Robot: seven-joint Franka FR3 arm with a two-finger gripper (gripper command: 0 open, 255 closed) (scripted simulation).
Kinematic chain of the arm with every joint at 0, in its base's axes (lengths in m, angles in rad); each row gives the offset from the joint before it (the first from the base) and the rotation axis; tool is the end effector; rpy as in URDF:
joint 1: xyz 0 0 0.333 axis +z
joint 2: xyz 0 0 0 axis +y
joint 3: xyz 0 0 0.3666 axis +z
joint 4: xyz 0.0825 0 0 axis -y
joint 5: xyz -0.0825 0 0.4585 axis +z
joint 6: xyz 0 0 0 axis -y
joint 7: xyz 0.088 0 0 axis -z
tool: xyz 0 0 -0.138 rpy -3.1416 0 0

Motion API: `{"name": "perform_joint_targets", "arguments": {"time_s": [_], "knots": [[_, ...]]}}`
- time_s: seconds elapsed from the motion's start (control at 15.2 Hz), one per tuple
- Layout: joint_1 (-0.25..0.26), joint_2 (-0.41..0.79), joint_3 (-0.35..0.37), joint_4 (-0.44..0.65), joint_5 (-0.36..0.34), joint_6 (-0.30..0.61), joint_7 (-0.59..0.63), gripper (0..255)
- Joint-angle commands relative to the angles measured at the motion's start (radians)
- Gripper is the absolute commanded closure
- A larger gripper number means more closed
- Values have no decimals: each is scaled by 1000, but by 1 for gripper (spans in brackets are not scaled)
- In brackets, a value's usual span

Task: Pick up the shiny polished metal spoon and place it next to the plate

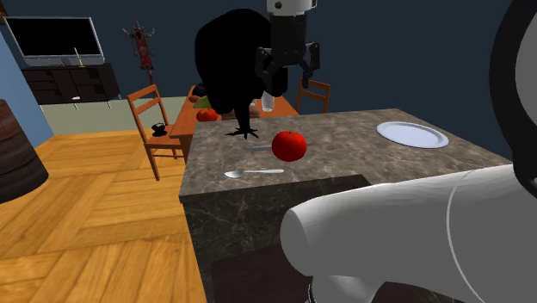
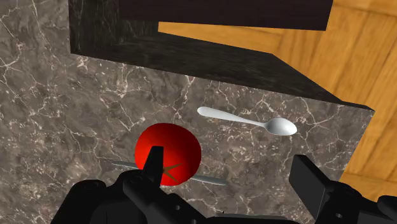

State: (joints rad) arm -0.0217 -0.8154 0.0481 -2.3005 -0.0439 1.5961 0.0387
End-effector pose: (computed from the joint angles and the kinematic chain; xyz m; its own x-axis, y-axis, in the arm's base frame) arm 0.3423 0.0086 0.6384 0.9933 -0.0224 0.1130 -0.0309 -0.9968 0.0744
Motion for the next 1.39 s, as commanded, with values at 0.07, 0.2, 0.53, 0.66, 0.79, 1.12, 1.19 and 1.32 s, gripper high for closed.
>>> {"name": "perform_joint_targets", "arguments": {"time_s": [0.07, 0.2, 0.53, 0.66, 0.79, 1.12, 1.19, 1.32], "knots": [[2, 4, 11, -27, 8, 31, 17, 0], [5, 16, 34, -76, 22, 95, 51, 0], [15, 76, 95, -177, 57, 262, 135, 0], [18, 112, 121, -207, 68, 331, 169, 0], [20, 155, 147, -231, 78, 402, 204, 0], [17, 294, 218, -265, 88, 582, 297, 0], [15, 326, 232, -267, 86, 617, 317, 0], [8, 395, 262, -266, 77, 688, 360, 0]]}}
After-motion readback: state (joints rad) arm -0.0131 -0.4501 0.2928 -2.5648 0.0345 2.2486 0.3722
